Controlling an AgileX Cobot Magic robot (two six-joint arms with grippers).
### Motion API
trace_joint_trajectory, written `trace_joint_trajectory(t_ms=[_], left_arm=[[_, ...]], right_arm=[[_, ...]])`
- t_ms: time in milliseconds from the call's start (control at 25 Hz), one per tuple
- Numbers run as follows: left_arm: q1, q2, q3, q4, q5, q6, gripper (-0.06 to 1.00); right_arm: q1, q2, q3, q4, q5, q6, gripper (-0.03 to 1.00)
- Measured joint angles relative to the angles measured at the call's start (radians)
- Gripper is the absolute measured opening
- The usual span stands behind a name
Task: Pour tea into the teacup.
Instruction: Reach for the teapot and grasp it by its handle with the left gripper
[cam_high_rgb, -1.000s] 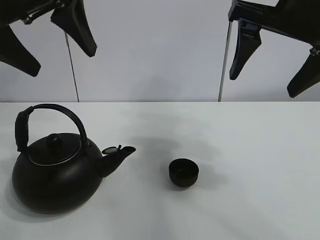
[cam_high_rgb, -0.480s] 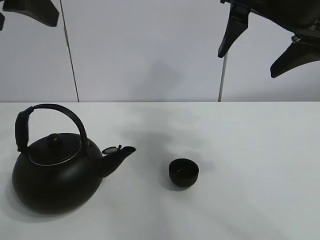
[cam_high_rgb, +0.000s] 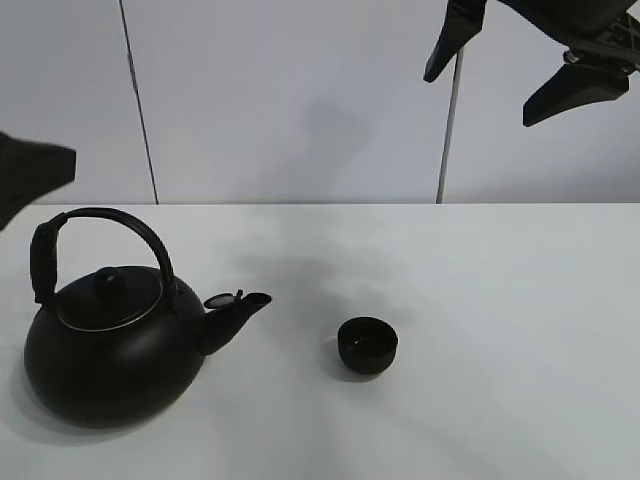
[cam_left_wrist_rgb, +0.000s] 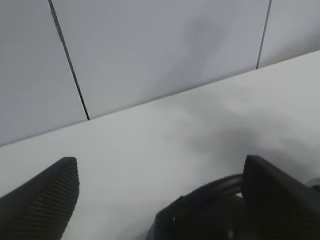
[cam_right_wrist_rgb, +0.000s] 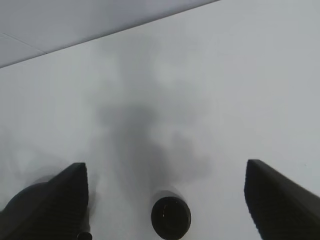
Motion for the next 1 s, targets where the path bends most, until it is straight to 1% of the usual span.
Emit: trace_joint_trajectory(t_ms=[160, 200, 320, 480, 720, 1000], left_arm=[[0.000, 0.087, 0.070, 0.000, -0.181, 0.012, 0.63], [0.000, 0.109, 0.074, 0.000, -0.211, 0.021, 0.63], [0.000, 0.200, 0.076, 0.000, -0.258, 0.047, 0.63], [0.000, 0.280, 0.076, 0.000, -0.343, 0.052, 0.63], [0.000, 0.356, 0.076, -0.002, -0.385, 0.052, 0.63], [0.000, 0.419, 0.075, -0.051, -0.445, 0.052, 0.63]], right_arm=[[0.000, 0.000, 0.000, 0.000, -0.002, 0.000, 0.59], [0.000, 0.000, 0.000, 0.000, -0.002, 0.000, 0.59], [0.000, 0.000, 0.000, 0.000, -0.002, 0.000, 0.59], [0.000, 0.000, 0.000, 0.000, -0.003, 0.000, 0.59], [0.000, 0.000, 0.000, 0.001, -0.011, 0.000, 0.59], [0.000, 0.000, 0.000, 0.001, -0.027, 0.000, 0.59]])
